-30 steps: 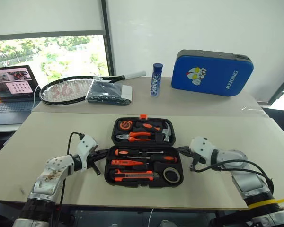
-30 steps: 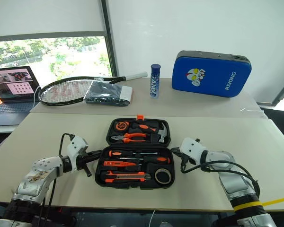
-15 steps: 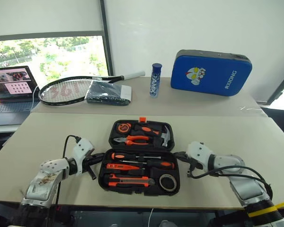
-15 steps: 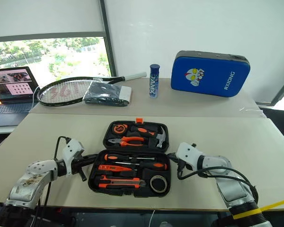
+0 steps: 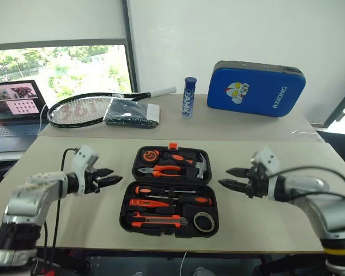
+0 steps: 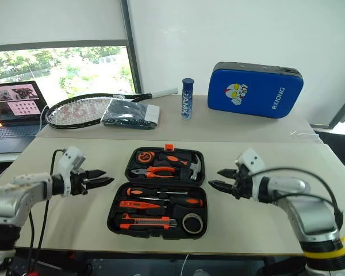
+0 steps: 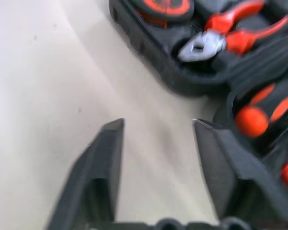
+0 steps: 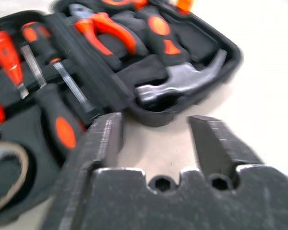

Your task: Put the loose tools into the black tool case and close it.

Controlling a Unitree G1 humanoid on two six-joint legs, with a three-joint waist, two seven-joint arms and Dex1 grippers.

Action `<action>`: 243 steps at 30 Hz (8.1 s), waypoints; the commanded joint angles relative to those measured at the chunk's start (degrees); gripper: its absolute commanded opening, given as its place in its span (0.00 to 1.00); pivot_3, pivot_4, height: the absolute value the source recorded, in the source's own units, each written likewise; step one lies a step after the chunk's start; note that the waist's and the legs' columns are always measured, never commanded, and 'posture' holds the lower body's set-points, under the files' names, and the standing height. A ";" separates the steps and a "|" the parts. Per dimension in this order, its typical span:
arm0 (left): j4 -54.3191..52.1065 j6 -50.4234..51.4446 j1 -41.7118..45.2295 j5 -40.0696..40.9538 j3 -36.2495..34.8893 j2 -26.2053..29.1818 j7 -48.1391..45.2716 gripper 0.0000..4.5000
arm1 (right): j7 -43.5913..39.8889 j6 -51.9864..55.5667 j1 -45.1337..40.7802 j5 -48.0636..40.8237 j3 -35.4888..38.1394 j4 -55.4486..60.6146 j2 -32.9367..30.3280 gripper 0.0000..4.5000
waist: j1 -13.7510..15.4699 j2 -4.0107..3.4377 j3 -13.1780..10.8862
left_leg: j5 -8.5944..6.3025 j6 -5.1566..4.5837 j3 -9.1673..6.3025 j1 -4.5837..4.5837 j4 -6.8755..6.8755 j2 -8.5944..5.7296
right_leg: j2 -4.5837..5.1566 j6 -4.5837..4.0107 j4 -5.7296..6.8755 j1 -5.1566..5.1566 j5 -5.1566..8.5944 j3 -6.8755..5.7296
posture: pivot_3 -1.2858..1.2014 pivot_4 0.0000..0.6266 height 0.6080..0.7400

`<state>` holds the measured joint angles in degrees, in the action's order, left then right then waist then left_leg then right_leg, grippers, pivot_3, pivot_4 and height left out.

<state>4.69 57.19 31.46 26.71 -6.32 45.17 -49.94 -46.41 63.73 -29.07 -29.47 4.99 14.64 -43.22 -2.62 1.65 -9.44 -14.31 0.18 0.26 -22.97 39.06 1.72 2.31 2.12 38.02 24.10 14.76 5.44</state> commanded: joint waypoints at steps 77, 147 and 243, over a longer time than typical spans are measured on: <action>4.14 -79.32 -18.53 -10.27 0.34 -16.18 -14.73 0.23 | -19.75 -99.65 15.58 13.91 -2.63 -21.55 13.30 0.61 | 0.16 -0.02 -0.02 | 0.07 0.11 0.03 -0.31 -0.09 -0.05 | 0.18 0.10 -0.35 0.15 -0.14 -0.05 | 0.52 0.24 1.00; -11.67 -55.83 -33.83 -5.80 5.61 -3.41 -17.79 0.02 | -6.93 -75.43 5.03 25.54 -14.82 -25.75 4.08 0.00 | 0.41 -0.01 -0.06 | -0.01 -0.01 0.33 0.80 -0.17 0.12 | 0.06 -0.03 -0.40 -0.89 0.05 0.07 | 0.52 0.24 1.00; 5.86 -29.69 -1.90 -18.75 24.69 -15.41 -8.90 0.02 | -5.36 -56.40 13.13 25.13 -17.64 -4.52 12.35 0.00 | -1.39 0.34 0.46 | -0.02 0.00 -0.28 1.89 -0.28 0.29 | -0.73 0.13 -0.48 -1.85 0.27 0.31 | 0.52 0.24 1.00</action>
<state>5.37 26.45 34.83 10.35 15.86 28.57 -58.34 -51.98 10.14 -15.04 -1.58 -17.35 6.17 -29.65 -4.00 1.99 -8.98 -14.32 0.17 -0.02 -21.07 38.76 2.01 1.57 2.25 37.54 22.25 15.03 5.74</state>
